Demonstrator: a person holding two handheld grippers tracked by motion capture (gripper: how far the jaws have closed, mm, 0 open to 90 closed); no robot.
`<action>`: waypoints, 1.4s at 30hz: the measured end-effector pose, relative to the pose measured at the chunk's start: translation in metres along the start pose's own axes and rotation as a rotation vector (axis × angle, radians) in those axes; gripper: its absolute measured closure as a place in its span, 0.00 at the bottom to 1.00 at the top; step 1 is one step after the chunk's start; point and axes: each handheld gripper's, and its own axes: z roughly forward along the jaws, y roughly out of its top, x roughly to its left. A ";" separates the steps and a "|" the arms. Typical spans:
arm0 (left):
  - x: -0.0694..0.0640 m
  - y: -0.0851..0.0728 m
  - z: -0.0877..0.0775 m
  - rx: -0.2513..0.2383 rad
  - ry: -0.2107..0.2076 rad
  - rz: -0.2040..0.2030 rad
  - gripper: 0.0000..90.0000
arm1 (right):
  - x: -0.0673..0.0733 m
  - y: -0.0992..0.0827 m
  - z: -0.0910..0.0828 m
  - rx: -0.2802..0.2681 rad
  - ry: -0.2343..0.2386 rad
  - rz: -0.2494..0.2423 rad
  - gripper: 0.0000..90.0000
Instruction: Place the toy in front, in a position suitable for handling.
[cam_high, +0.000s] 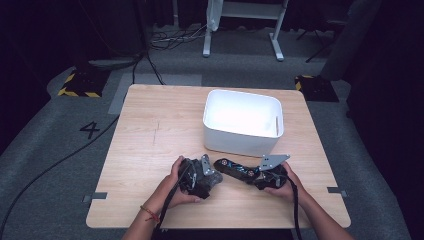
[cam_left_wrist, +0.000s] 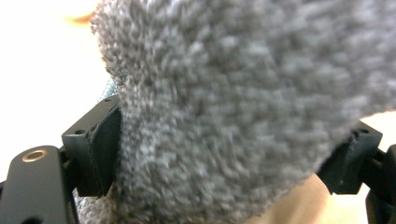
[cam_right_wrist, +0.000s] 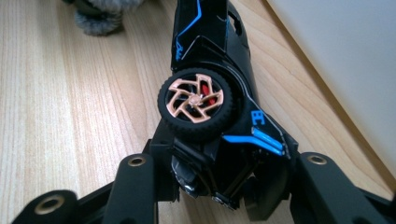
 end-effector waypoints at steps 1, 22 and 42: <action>0.001 -0.001 -0.002 -0.003 -0.021 -0.010 0.18 | 0.000 0.000 0.000 0.004 0.001 0.001 0.64; -0.015 0.016 0.006 -0.118 -0.071 -0.002 0.67 | -0.001 -0.004 0.000 -0.004 0.021 0.024 0.65; -0.047 0.047 0.033 -0.131 -0.092 0.008 0.65 | 0.005 -0.004 0.001 -0.010 -0.019 0.044 0.65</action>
